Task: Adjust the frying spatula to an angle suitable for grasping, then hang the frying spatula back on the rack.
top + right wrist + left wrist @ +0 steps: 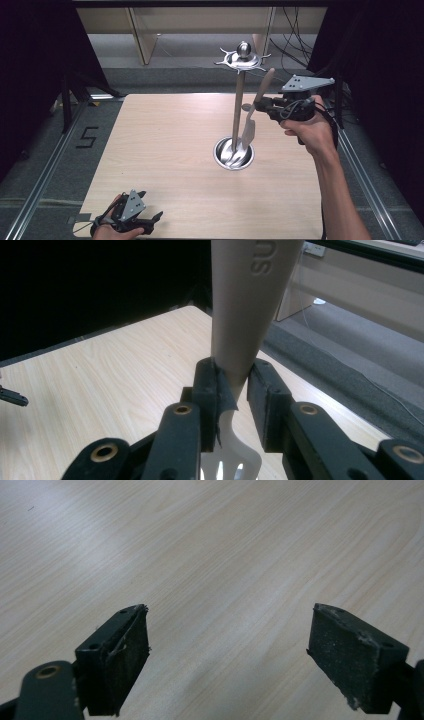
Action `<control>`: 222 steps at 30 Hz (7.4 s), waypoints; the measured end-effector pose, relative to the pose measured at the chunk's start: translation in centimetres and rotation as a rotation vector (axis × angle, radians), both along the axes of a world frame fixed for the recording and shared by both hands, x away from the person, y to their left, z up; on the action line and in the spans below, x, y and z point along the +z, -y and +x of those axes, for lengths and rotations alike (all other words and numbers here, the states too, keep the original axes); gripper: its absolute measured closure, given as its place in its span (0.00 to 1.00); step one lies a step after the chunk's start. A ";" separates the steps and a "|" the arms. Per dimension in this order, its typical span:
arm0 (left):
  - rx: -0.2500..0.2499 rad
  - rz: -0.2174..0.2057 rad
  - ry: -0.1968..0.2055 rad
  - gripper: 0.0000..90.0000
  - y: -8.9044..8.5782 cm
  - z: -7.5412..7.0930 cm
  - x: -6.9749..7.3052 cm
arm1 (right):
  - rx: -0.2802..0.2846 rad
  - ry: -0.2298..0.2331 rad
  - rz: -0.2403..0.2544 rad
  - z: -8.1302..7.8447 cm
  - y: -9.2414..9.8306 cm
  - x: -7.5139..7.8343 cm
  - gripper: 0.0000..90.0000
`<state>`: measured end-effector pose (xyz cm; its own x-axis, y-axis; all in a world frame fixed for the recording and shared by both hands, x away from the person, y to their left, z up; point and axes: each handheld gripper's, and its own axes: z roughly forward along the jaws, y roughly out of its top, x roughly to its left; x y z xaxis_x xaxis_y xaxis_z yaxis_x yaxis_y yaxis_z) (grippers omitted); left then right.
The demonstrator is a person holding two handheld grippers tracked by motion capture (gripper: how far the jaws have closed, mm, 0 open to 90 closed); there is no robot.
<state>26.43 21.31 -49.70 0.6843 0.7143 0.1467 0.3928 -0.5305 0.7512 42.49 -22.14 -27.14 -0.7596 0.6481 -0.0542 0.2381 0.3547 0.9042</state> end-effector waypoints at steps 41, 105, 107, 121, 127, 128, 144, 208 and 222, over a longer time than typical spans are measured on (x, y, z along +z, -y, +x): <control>-0.002 0.010 0.003 0.18 0.0 0.0 0.0 | -0.011 -0.026 0.015 0.2 -0.7 0.0 0.82; 0.008 -0.004 0.002 0.18 0.0 0.0 0.0 | -0.212 -0.021 0.191 -4.9 5.1 -5.4 0.27; 0.008 -0.003 0.002 0.18 0.0 0.0 -0.1 | -0.215 -0.031 0.197 -5.2 5.1 -5.7 0.27; -0.008 0.020 -0.010 0.18 -0.2 0.1 0.2 | -0.217 -0.061 0.201 -6.0 5.6 -8.3 0.22; -0.023 0.024 -0.015 0.18 -0.3 0.1 0.3 | -0.221 -0.062 0.191 -6.1 6.1 -9.3 0.22; -0.022 0.024 -0.012 0.18 -0.3 0.2 0.3 | -0.223 -0.068 0.180 -6.1 6.1 -9.4 0.22; -0.021 0.015 -0.009 0.18 -0.2 0.1 0.3 | -0.214 -0.137 0.152 -6.6 6.0 -12.3 0.22; -0.025 -0.013 0.007 0.18 0.2 -0.2 0.2 | -0.185 -0.258 0.049 -11.6 6.9 -19.2 0.24; -0.025 -0.015 0.005 0.18 0.2 -0.2 0.1 | -0.159 -0.260 0.027 -12.7 7.0 -19.9 0.23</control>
